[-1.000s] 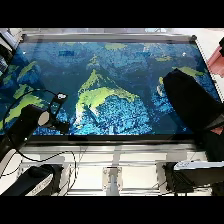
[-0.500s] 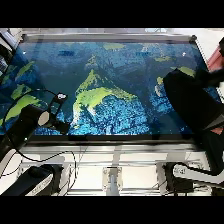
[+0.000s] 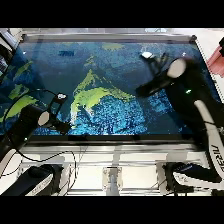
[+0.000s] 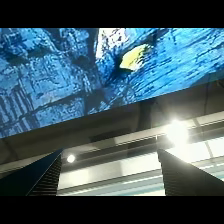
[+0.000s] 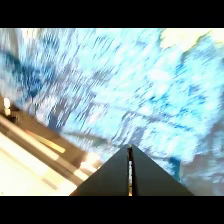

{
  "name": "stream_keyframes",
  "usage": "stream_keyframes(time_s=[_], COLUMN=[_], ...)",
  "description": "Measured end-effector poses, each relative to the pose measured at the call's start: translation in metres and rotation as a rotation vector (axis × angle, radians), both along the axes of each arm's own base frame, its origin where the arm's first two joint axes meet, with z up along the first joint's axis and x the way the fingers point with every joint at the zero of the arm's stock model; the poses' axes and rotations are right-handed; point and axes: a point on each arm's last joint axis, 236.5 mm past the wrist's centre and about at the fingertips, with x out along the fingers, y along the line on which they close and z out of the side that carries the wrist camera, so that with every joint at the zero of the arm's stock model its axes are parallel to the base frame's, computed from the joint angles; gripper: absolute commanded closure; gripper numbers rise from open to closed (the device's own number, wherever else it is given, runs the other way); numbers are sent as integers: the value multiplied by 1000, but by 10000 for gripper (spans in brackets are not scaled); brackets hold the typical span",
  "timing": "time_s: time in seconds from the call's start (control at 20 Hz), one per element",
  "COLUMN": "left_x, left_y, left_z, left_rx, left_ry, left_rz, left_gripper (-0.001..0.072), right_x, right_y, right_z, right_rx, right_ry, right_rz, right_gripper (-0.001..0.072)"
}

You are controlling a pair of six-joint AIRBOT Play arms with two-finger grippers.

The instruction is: Fold the clothes and pants, and hang the long-sleeved shirts on hangers.

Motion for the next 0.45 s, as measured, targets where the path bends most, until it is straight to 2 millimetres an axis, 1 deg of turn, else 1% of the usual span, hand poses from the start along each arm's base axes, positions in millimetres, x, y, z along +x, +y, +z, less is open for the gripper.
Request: stream_keyframes(time_s=[0.1,0.2,0.35,0.45], left_x=[0,0,0,0], left_y=[0,0,0,0], left_z=[0,0,0,0], left_rx=[0,0,0,0], left_ry=[0,0,0,0], left_rz=[0,0,0,0], left_gripper=[31,30,31,30], right_x=[-19,-39,-63,-76], right_y=[10,9,1,-4], right_z=[-29,-56,-84,-96], right_rx=[-34,-72,-121,-146], right_ry=[50,111,194,240], right_rz=[11,7,-14,-23], right_gripper=[695,695,694,695])
